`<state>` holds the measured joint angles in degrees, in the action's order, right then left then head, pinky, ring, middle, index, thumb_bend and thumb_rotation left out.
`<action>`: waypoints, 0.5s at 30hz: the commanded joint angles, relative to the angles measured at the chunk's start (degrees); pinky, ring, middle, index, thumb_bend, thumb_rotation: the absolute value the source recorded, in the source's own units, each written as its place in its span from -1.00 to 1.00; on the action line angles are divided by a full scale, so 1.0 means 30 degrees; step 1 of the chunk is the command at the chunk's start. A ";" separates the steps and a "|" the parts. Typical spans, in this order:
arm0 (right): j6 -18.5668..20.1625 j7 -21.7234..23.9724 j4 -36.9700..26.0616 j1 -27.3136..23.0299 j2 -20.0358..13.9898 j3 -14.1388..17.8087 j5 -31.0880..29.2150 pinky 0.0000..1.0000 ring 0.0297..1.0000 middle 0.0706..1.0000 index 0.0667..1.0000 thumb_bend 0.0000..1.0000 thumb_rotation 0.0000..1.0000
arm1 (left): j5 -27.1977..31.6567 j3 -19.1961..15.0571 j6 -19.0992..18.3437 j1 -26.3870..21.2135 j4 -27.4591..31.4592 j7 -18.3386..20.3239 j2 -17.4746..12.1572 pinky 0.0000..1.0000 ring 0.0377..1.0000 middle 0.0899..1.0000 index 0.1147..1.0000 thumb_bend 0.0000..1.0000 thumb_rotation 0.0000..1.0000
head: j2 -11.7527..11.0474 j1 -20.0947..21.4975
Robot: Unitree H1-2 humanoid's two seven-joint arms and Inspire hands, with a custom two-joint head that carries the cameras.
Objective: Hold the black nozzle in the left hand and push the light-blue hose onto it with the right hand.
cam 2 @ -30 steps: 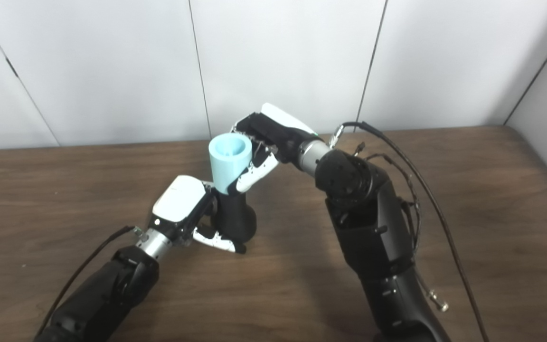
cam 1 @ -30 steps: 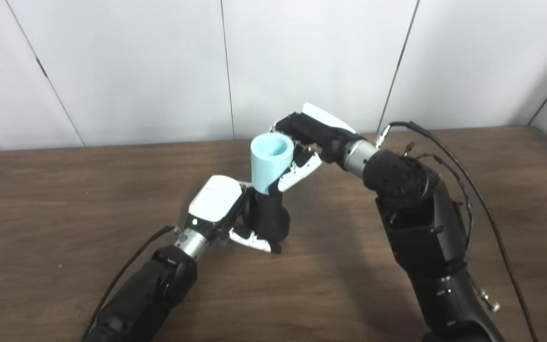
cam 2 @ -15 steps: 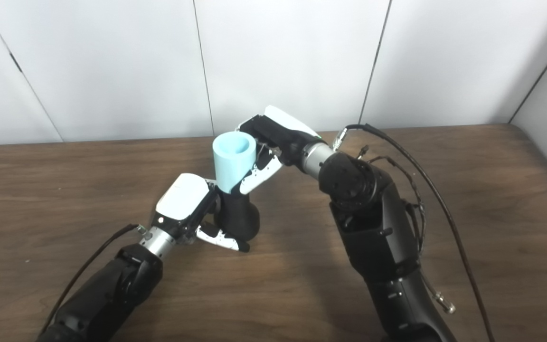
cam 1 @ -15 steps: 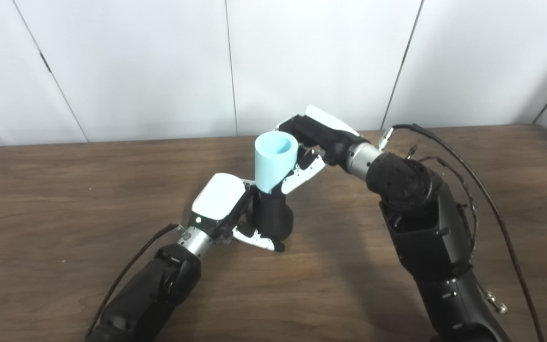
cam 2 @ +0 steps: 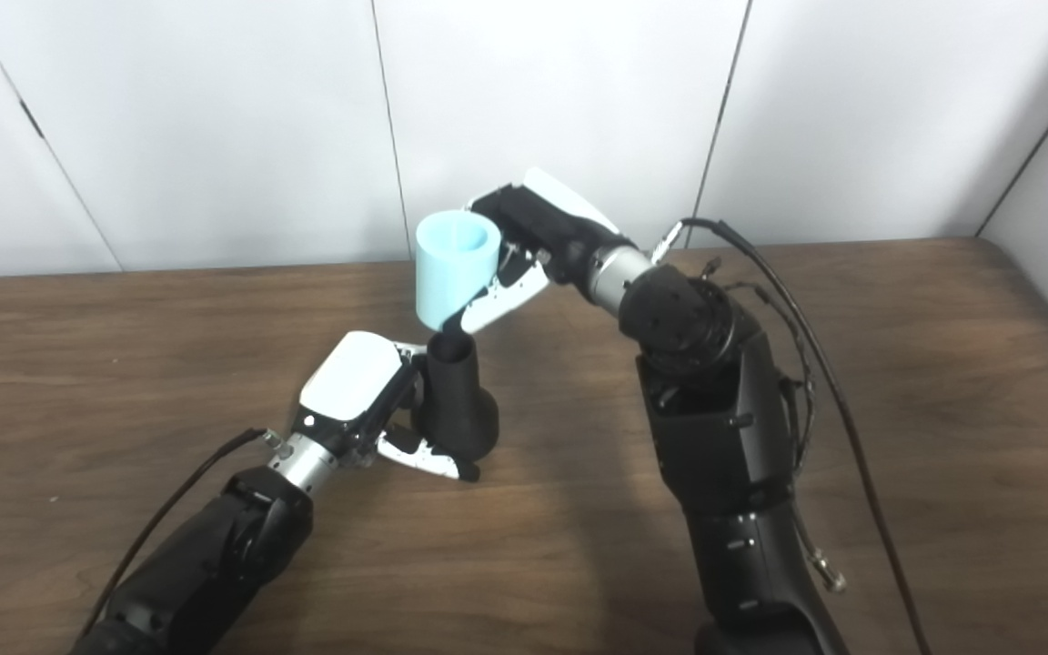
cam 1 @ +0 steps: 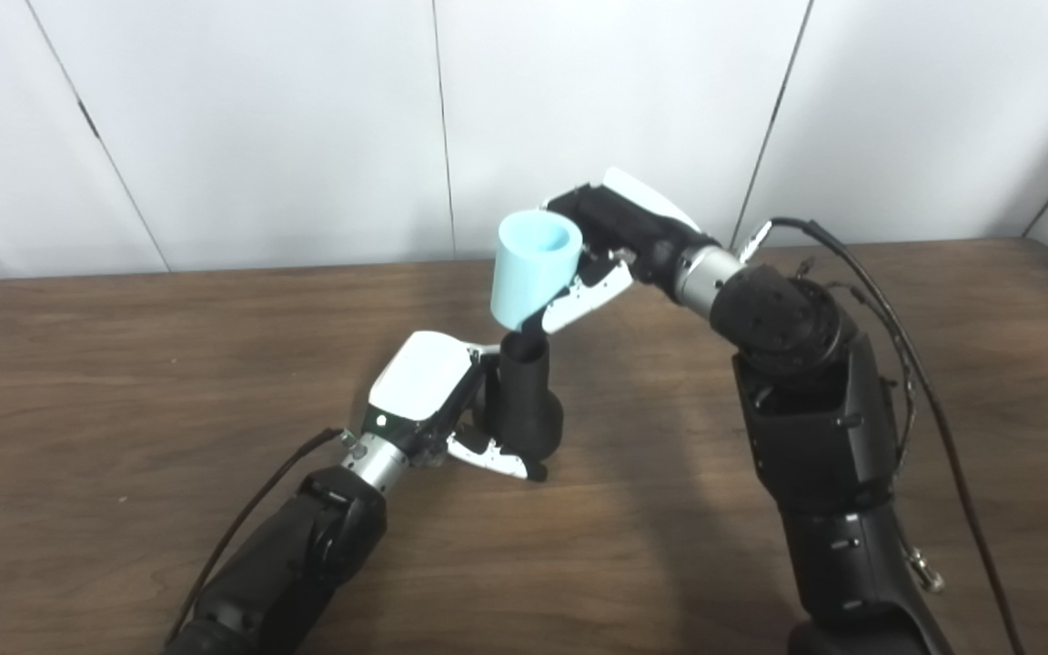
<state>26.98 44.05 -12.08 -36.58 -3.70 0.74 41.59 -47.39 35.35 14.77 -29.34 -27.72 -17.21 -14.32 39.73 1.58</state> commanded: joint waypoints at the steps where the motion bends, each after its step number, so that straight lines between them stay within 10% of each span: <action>1: -0.0025 -0.0136 -0.0455 -0.0903 0.0064 0.0327 -0.0060 -0.22 -0.09 -0.02 -0.14 0.05 -1.00 | -0.0215 0.1405 0.0250 0.2185 -0.1849 0.2191 0.0423 -0.42 -0.28 -0.28 -0.13 0.05 -1.00 | 0.0011 0.0019; 15: -0.0025 0.0851 -0.1098 -0.1318 0.0353 0.1337 0.0713 -0.29 -0.16 -0.06 -0.13 0.06 -1.00 | -0.0313 0.1474 0.0123 0.2130 -0.1854 0.2230 0.0382 -0.43 -0.30 -0.29 -0.14 0.05 -1.00 | 0.0019 0.0029</action>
<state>26.99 46.38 -13.39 -37.41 -1.90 4.46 44.14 -47.39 35.52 14.78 -29.56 -28.07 -17.23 -14.22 39.73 1.67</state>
